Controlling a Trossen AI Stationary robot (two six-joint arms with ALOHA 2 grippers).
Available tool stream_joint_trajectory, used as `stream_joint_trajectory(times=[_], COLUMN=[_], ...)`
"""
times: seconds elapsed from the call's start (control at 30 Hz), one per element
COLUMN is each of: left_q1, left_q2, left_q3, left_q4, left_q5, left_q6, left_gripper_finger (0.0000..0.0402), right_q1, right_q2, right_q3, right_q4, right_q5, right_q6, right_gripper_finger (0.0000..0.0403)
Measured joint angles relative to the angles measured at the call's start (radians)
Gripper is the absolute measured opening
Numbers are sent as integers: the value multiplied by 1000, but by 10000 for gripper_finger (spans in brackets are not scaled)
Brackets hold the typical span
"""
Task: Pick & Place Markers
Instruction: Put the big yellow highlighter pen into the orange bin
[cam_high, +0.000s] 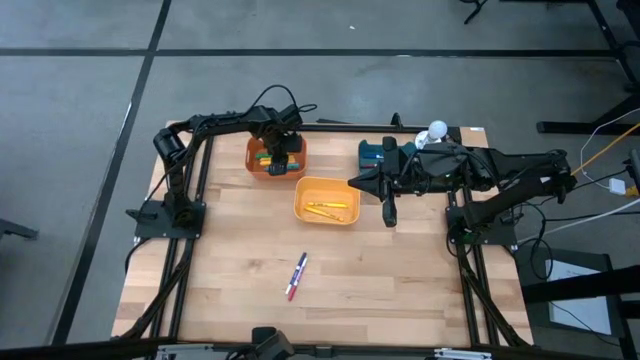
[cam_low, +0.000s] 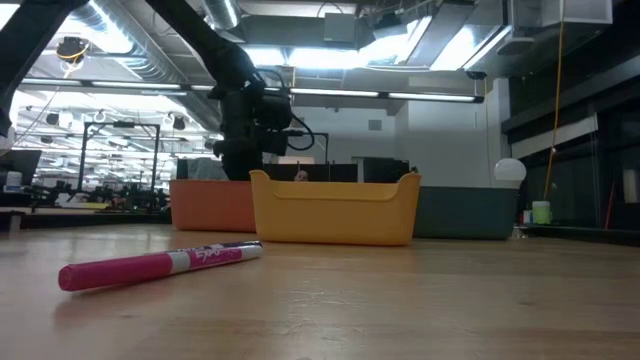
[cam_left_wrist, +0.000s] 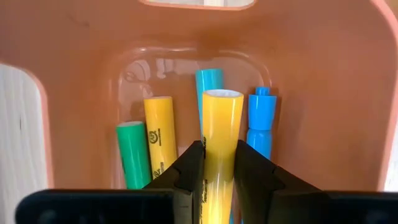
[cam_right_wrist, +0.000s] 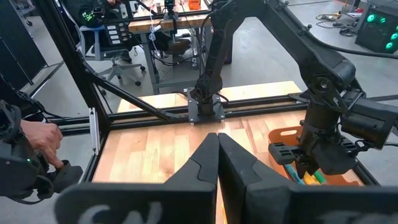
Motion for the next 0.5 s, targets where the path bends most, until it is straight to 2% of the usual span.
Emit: stream_joint_trajectory(times=[0.33, 0.5], left_q1=[0, 0], left_q2=[0, 0], left_q3=[0, 0], left_q4=[0, 0], left_q5=[-1, -1], left_q6=[-15, -34], left_gripper_finger=[68, 98], right_q1=[0, 0], right_q2=[0, 0], right_q3=[0, 0], right_q4=[0, 0], right_q5=[0, 0], right_q6=[0, 0], right_gripper_finger=[5, 5])
